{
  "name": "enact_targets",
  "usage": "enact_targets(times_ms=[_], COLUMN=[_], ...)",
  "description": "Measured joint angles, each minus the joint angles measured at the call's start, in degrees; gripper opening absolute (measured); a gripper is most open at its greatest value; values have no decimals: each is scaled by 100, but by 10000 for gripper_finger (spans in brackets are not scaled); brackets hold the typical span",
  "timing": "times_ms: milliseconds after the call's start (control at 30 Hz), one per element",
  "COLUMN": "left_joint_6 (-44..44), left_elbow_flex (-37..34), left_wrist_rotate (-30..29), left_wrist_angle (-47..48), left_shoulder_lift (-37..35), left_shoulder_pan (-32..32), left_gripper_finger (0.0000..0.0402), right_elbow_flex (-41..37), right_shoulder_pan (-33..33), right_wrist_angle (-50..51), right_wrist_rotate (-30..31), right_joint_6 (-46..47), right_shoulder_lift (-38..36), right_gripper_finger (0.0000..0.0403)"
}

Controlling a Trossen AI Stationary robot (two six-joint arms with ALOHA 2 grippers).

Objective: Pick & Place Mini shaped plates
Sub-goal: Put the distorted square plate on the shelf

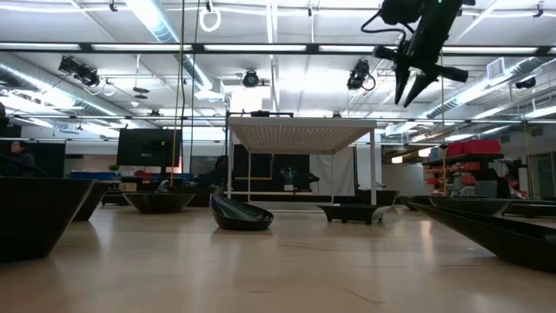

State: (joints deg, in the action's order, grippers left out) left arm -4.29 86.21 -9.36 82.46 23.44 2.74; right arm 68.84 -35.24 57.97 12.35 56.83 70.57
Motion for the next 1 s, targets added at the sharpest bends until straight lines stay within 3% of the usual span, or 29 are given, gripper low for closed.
enact_targets(times_ms=[367, 667, 1000], left_joint_6=[0, 0, 0], left_elbow_flex=[0, 0, 0], left_wrist_rotate=[0, 0, 1], left_wrist_angle=[0, 0, 0], left_shoulder_lift=[0, 0, 0], left_shoulder_pan=[0, 0, 0], left_gripper_finger=[3, 3, 3], right_elbow_flex=[-999, -1246, -1246], right_shoulder_pan=[-395, -832, -1094], right_wrist_angle=[-1088, -1419, -1610], right_wrist_rotate=[-443, -453, -880], right_joint_6=[112, -330, -332], right_shoulder_lift=[84, 515, 1197], right_gripper_finger=[161, 167, 167])
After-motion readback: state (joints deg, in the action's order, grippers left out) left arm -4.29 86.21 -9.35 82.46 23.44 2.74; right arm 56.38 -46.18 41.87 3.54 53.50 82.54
